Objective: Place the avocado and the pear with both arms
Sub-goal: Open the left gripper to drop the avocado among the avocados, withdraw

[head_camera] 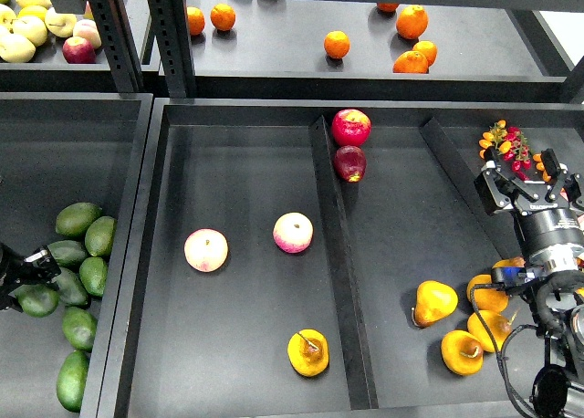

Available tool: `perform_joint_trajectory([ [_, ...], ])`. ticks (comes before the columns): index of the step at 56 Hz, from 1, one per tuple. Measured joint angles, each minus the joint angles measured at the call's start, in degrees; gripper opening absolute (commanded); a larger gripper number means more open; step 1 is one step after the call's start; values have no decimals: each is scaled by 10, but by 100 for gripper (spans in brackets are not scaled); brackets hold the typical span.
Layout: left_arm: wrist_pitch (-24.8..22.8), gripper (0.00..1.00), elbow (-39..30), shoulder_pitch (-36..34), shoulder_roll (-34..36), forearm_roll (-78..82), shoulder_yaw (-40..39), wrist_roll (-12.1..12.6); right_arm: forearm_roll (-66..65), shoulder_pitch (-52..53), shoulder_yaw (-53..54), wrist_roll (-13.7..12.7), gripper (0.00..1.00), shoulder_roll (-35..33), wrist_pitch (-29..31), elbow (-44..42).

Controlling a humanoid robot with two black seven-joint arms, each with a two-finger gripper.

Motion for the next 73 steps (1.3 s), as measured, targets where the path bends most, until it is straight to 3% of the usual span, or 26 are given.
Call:
perform_joint_trajectory([
  [17, 0, 59, 0, 7, -11, 11, -1, 0, 0, -1, 2, 0, 100, 0, 0, 0],
  [45, -1, 88, 1, 7, -5, 12, -16, 0, 0, -8, 2, -1, 100, 0, 0, 0],
  [73, 0, 98, -5, 1, 19, 11, -65, 0, 0, -11, -1, -1, 100, 0, 1, 0],
])
